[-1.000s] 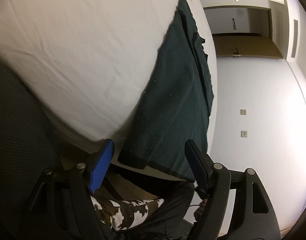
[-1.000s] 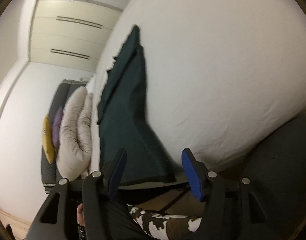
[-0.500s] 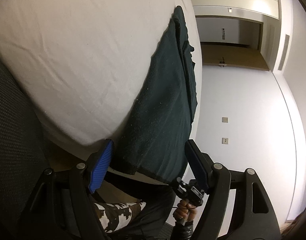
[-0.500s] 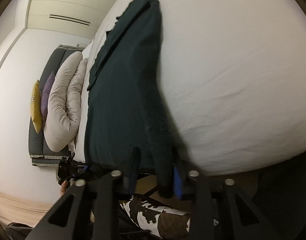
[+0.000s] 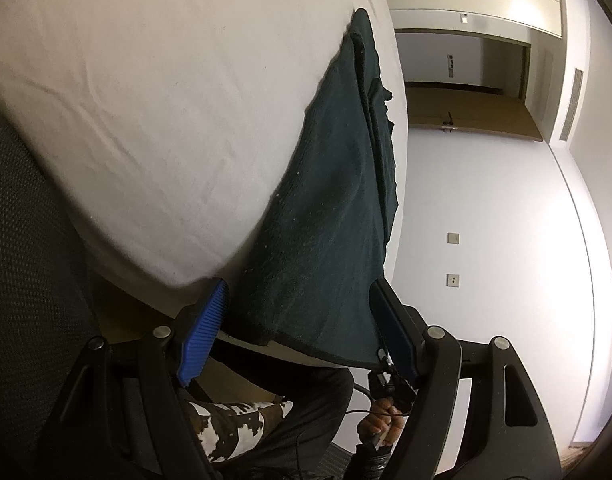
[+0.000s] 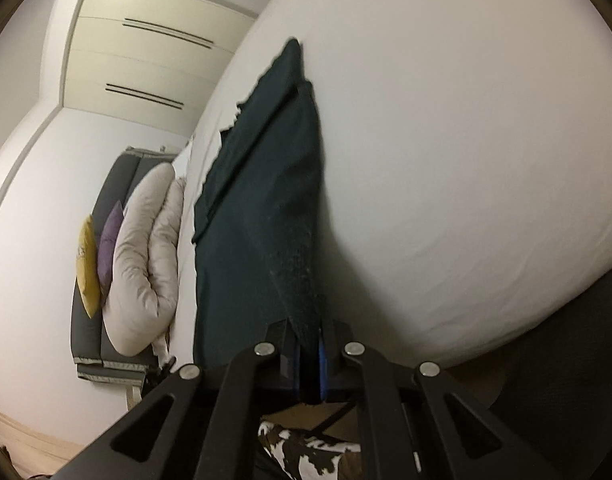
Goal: Fold small clothes
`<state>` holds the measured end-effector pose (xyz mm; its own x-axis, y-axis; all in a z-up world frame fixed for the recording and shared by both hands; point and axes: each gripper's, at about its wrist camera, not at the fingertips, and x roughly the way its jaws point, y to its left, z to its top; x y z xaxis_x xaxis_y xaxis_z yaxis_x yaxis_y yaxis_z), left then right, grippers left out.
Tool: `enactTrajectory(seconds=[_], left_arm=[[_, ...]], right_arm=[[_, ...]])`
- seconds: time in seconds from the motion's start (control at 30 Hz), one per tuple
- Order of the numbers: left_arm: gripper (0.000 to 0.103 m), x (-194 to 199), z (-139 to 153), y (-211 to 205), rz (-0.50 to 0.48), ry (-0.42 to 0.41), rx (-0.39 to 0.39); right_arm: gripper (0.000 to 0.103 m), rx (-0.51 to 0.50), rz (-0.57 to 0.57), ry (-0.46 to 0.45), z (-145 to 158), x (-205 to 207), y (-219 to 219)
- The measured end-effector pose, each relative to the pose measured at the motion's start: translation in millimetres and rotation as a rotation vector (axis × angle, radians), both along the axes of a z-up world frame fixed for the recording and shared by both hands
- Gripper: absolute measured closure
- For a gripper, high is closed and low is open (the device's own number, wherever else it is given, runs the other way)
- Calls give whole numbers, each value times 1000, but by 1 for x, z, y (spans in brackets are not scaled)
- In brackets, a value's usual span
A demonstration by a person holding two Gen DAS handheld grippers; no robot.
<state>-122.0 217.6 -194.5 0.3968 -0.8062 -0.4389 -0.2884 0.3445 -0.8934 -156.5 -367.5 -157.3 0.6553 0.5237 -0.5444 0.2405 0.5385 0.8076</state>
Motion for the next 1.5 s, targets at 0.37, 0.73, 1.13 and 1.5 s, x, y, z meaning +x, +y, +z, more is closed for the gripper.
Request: enactTrajectory(seconds=[0.37, 0.73, 1.13, 1.5], left_arm=[[31, -2, -2, -3, -10, 27, 14], [82, -4, -15, -20, -31, 83, 57], [88, -8, -8, 0, 82, 26, 57], [86, 6, -10, -25, -3, 45, 139]], right_arm=[[96, 39, -49, 23, -12, 0, -15], [94, -59, 68, 133, -32, 2, 0], [94, -109, 85, 150, -33, 3, 3], [93, -96, 98, 143, -33, -1, 2]])
